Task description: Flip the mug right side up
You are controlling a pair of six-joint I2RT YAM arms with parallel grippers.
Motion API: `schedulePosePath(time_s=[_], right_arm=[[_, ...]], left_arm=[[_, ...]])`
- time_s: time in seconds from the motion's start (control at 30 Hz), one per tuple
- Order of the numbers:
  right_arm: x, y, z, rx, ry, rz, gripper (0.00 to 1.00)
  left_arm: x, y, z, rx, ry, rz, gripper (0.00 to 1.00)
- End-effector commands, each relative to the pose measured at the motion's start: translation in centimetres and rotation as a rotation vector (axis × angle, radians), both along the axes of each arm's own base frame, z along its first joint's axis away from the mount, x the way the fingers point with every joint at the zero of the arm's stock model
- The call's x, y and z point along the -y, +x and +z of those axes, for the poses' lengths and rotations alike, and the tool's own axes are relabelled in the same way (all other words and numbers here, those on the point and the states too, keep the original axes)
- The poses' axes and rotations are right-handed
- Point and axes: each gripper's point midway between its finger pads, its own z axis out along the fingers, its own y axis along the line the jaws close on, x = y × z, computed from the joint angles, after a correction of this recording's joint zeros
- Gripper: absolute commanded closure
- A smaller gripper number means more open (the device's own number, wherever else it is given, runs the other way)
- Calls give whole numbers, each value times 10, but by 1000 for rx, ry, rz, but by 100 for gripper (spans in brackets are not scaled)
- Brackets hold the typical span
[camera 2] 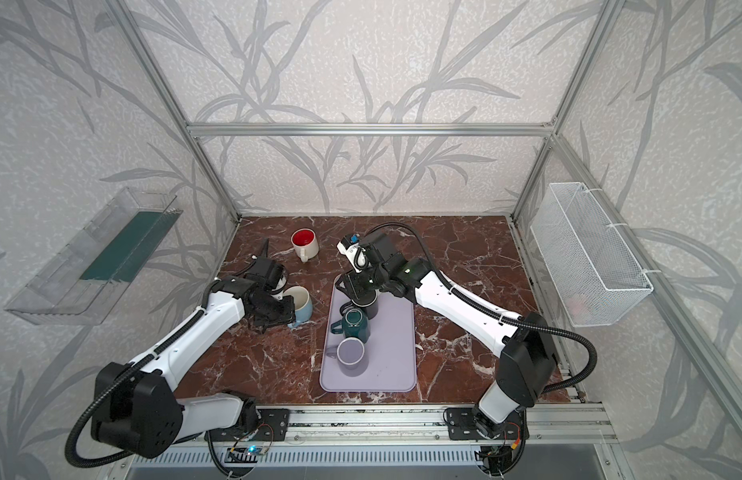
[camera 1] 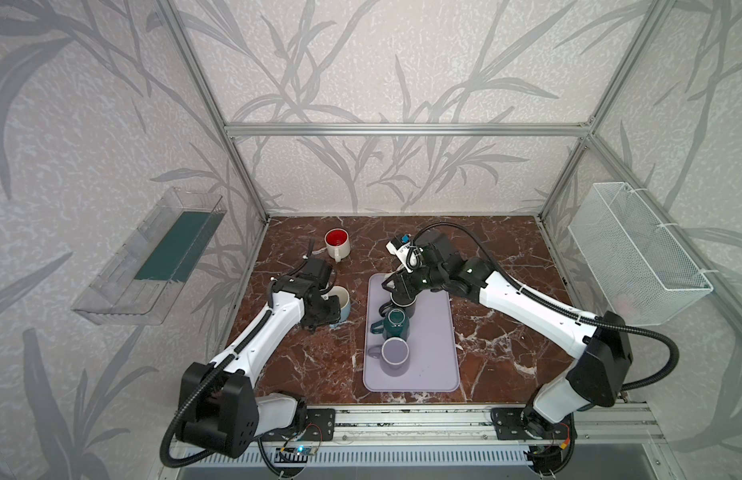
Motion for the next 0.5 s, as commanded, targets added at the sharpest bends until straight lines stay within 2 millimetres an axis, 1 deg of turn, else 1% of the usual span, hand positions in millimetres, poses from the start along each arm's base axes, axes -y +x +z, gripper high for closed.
schedulePosePath(time_s=[0.0,0.17,0.47], right_arm=[[8,-2,17,30,29,-12,52],[11,-1,18,30,35,-21,51],[17,0,19,28,40,-32,51]], left_arm=[[4,0,4,-15,-1,-44,60],[2,1,0,-41,28,-58,60],[-1,6,-1,-62,68,-92,63]])
